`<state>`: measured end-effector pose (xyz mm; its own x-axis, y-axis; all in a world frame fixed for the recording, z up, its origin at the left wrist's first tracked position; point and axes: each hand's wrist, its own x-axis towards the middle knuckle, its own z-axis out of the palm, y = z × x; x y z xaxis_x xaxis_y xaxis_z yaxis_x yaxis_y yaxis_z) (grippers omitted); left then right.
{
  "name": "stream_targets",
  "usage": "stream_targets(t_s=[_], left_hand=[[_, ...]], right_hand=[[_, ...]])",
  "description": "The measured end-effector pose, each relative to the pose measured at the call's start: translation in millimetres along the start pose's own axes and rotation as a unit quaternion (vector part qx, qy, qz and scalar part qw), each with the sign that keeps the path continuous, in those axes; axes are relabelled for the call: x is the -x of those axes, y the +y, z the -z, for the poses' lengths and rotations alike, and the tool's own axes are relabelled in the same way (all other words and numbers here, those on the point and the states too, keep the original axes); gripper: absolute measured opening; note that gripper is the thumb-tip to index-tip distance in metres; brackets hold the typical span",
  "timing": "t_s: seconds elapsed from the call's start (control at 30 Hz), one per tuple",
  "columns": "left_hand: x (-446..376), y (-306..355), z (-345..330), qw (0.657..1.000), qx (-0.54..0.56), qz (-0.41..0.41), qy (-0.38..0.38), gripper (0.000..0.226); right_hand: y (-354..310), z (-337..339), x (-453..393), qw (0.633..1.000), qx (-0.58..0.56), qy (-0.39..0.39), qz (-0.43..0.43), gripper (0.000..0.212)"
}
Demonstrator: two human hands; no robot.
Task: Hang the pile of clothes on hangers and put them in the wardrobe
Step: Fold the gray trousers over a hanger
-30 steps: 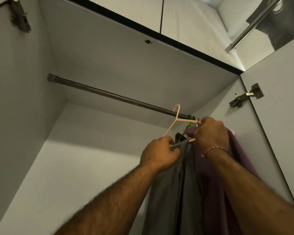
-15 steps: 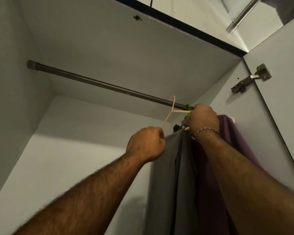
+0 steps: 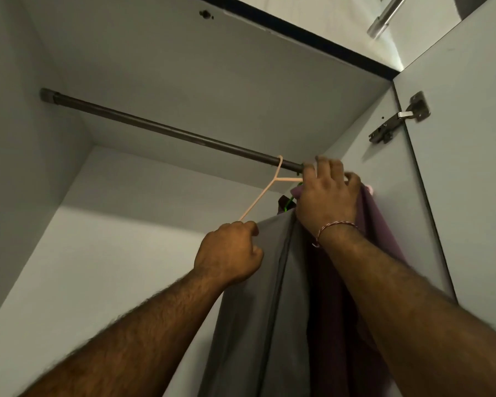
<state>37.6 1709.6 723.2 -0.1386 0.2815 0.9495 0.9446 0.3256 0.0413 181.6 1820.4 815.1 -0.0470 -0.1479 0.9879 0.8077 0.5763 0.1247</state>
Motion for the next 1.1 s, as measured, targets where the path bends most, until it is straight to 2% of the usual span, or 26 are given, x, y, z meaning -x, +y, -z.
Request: stream_targets(t_s=[0.1,0.23,0.33,0.47,0.57,0.63,0.7,0.83,0.9,1.0,1.1], left_hand=[[22,-4,2,1.000,-0.018,0.009,0.000,0.048],[78,-25,10,0.998,-0.049,0.048,-0.005,0.053],[157,-61,24,0.993,-0.052,0.102,-0.007,0.043],[328,-119,71,0.978,-0.081,0.192,-0.028,0.068],[484,-135,136,0.949,-0.130,0.280,-0.057,0.075],[583,-119,189,0.917,-0.139,0.369,-0.058,0.072],[672,-86,247,0.887,-0.148,0.434,-0.050,0.067],[810,12,360,0.828,-0.172,0.530,-0.058,0.062],[860,64,416,0.785,-0.203,0.584,-0.028,0.061],[920,145,509,0.689,-0.286,0.666,0.013,0.061],[966,219,588,0.594,-0.357,0.720,0.030,0.065]], right_hand=[[-20,-2,25,0.996,-0.024,0.018,0.085,0.069],[-92,10,87,0.972,-0.201,-0.040,0.114,0.064],[-168,36,160,0.927,-0.342,-0.090,0.128,0.056],[-257,95,276,0.854,-0.478,-0.144,0.146,0.057],[-313,167,378,0.779,-0.553,-0.229,0.186,0.059],[-342,231,451,0.713,-0.601,-0.286,0.223,0.059],[-360,305,521,0.635,-0.644,-0.322,0.279,0.059],[-367,462,621,0.480,-0.729,-0.343,0.348,0.054],[-362,540,653,0.408,-0.753,-0.363,0.366,0.052],[-357,669,682,0.306,-0.779,-0.366,0.407,0.052],[-355,783,694,0.226,-0.783,-0.356,0.457,0.055]])
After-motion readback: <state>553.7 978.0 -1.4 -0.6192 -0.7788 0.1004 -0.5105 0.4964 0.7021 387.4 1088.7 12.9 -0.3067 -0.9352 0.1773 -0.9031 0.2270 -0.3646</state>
